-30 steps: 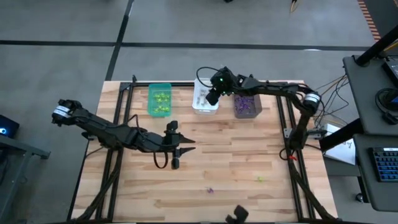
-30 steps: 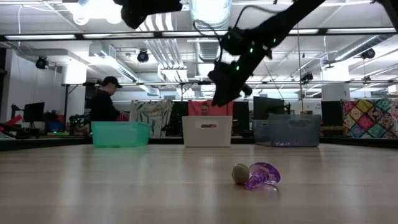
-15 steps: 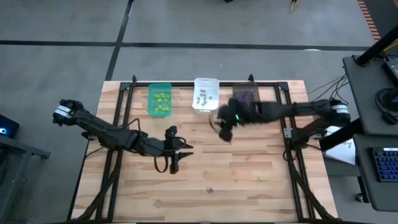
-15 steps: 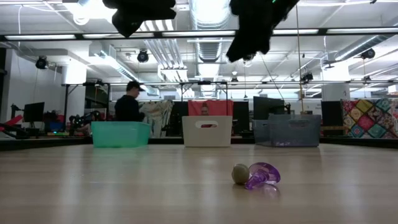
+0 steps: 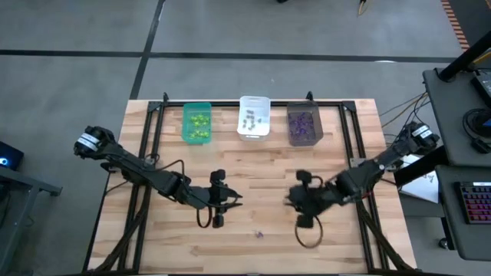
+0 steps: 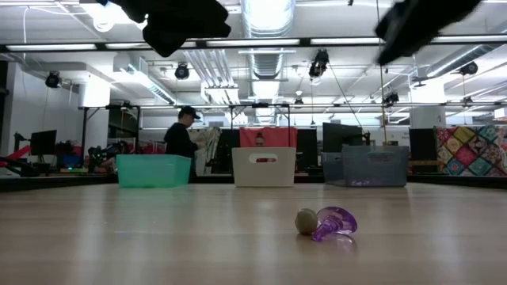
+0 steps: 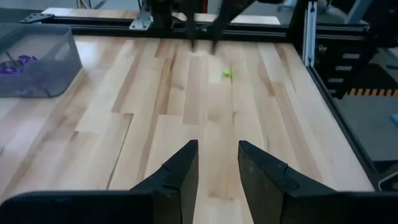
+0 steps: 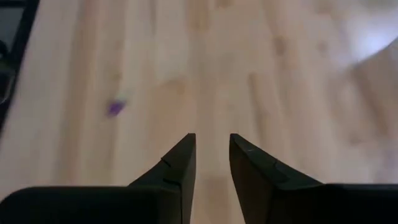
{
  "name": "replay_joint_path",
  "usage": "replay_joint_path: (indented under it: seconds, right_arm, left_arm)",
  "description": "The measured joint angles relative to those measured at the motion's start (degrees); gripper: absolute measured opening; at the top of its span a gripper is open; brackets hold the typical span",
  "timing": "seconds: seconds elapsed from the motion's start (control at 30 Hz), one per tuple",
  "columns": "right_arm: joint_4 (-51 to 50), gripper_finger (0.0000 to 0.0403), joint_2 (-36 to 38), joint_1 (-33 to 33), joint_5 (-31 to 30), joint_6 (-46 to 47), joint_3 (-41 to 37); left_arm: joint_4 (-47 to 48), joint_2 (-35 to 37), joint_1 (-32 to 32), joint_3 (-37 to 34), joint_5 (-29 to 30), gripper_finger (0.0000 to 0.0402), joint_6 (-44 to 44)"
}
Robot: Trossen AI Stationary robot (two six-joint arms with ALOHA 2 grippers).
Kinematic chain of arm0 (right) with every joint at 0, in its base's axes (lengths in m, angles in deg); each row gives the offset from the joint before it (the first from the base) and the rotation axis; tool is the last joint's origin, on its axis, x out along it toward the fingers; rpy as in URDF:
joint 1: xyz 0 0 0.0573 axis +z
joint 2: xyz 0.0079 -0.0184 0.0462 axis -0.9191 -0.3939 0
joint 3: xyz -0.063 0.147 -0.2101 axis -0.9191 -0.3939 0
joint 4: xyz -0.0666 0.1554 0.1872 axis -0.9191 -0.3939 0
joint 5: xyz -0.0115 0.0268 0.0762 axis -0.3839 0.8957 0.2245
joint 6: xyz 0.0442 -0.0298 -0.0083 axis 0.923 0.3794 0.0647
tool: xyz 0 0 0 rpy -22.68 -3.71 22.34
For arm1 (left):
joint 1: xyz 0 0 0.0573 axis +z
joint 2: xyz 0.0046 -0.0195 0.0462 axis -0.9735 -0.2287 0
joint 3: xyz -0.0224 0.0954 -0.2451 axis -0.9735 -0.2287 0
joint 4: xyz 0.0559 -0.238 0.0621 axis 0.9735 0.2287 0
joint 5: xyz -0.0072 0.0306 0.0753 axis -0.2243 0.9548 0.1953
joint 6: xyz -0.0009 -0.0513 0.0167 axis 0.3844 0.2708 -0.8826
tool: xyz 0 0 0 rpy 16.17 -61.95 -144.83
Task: Sort Halloween decoration
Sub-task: Put the green spider toy into the blue bin
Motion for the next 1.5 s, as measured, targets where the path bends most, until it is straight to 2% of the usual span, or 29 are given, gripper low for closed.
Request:
replay_joint_path:
  seconds: [0.2,0.33,0.43,0.5,0.67,0.83,1.1,1.5]
  right_arm:
    - [-5.33,0.0077,-0.64,7.43,3.12,15.64,-0.81]
    - [-9.09,0.007,-0.68,8.98,10.14,31.95,-1.36]
    - [-12.76,0.0069,-1.07,9.12,18.05,46.29,-1.64]
    - [-15.0,0.0071,-1.68,9.17,22.49,51.4,-1.82]
    - [-16.54,0.0091,-4.23,9.4,28.38,53.37,-1.8]
    - [-17.28,0.0108,-7.35,9.38,30.0,55.84,-0.96]
    - [-30.22,0.011,-13.24,9.38,30.17,59.8,3.15]
    - [-30.25,0.0109,-22.76,9.38,30.0,53.69,6.61]
  left_arm:
    - [-1.8,-0.76,0.07,0.31,0.07,0.0095,0.13]
    - [-2.37,-0.73,0.07,0.29,0.08,0.0095,0.13]
    - [-2.87,-0.64,0.07,0.29,0.16,0.0095,-0.22]
    - [-2.81,-0.65,0.07,0.29,0.22,0.0095,-0.6]
    - [-2.84,-0.63,0.09,0.29,0.22,0.0095,-1.37]
    - [-2.66,-0.59,0.09,0.29,0.22,0.0095,-1.92]
    - [-2.47,-0.24,0.11,2.46,0.24,0.0095,-7.02]
    - [-2.09,-0.24,0.11,4.75,0.25,0.0095,-11.9]
